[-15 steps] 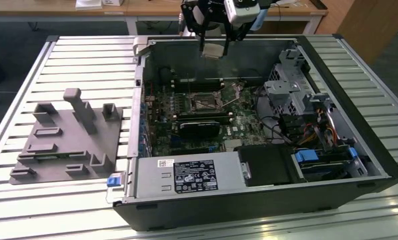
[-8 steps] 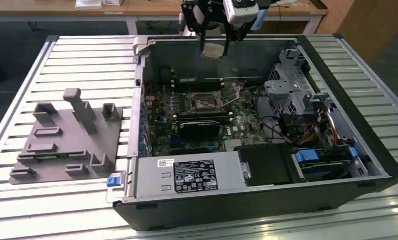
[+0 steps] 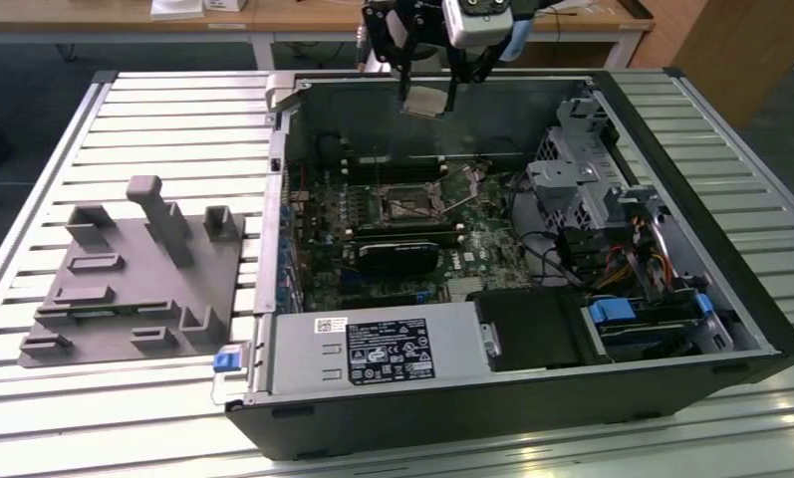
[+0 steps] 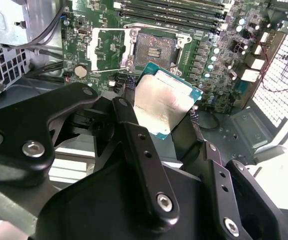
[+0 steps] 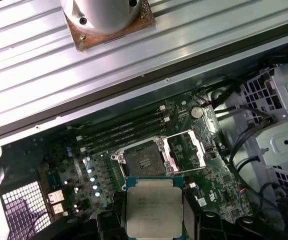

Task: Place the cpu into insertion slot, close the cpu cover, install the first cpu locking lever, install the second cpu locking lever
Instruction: 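Place the cpu into insertion slot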

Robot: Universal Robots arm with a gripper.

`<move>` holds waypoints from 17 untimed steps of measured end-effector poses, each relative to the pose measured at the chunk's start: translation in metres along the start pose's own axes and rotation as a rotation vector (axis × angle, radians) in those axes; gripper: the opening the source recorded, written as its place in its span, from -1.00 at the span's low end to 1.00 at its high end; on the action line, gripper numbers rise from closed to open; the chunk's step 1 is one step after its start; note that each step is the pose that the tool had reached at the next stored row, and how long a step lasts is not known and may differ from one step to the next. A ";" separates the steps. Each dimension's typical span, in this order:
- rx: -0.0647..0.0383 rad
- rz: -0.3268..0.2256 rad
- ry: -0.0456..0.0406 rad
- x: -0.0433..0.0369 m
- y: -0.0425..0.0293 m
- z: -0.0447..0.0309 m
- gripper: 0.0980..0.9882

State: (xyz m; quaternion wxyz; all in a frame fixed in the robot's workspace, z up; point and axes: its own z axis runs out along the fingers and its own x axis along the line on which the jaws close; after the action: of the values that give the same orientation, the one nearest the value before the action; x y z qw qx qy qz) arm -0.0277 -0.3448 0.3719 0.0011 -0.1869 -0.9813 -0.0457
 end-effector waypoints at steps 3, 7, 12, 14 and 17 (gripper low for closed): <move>0.000 0.014 -0.0012 0.0000 0.0000 0.0000 0.00; -0.001 0.040 -0.0035 0.0000 0.0000 0.0001 0.00; -0.002 0.112 -0.0103 0.0000 -0.0001 0.0006 0.00; -0.002 0.145 -0.0133 0.0000 -0.0001 0.0009 0.00; -0.002 0.190 -0.0176 0.0000 -0.0001 0.0012 0.00</move>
State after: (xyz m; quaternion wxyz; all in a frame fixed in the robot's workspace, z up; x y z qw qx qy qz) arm -0.0277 -0.3448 0.3707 -0.0034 -0.2797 -0.9590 -0.0450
